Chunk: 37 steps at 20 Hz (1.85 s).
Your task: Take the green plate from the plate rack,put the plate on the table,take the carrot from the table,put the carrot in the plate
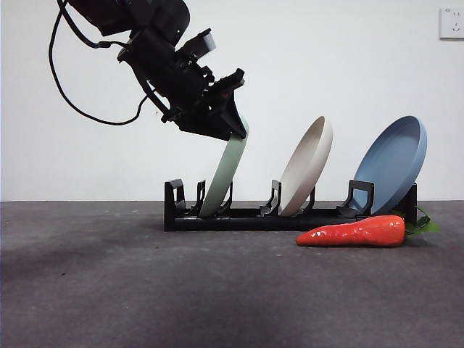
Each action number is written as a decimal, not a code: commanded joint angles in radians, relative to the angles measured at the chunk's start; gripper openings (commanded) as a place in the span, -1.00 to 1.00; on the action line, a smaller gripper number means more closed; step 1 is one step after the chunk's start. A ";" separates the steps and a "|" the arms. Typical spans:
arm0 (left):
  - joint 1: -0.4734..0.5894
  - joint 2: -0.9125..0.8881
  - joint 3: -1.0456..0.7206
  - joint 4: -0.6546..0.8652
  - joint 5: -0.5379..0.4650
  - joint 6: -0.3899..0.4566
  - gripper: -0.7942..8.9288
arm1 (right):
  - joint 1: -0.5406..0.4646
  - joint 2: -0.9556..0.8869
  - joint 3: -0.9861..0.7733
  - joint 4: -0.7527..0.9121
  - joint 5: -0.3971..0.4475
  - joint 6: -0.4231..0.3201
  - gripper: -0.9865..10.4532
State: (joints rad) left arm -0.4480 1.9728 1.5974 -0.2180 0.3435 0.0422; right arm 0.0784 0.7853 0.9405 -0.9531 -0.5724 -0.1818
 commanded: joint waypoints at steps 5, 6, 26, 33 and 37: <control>-0.004 0.014 0.000 0.001 0.006 0.010 -0.85 | 0.002 0.000 0.003 0.002 0.002 0.001 0.43; -0.004 0.014 0.000 0.001 0.007 0.010 -0.85 | 0.002 0.000 0.003 0.002 0.002 0.001 0.43; -0.019 -0.402 0.009 -0.328 0.021 0.072 -0.85 | 0.002 0.000 0.003 0.002 0.002 0.002 0.43; -0.260 -0.529 0.003 -0.778 -0.325 0.281 -0.85 | 0.002 0.000 0.003 0.003 0.002 0.002 0.43; -0.436 -0.529 -0.103 -0.759 -0.454 0.274 -0.85 | 0.002 0.000 0.003 0.003 0.002 0.008 0.43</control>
State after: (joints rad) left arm -0.8776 1.4403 1.5078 -0.9817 -0.1005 0.2985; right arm 0.0784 0.7853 0.9405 -0.9531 -0.5724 -0.1799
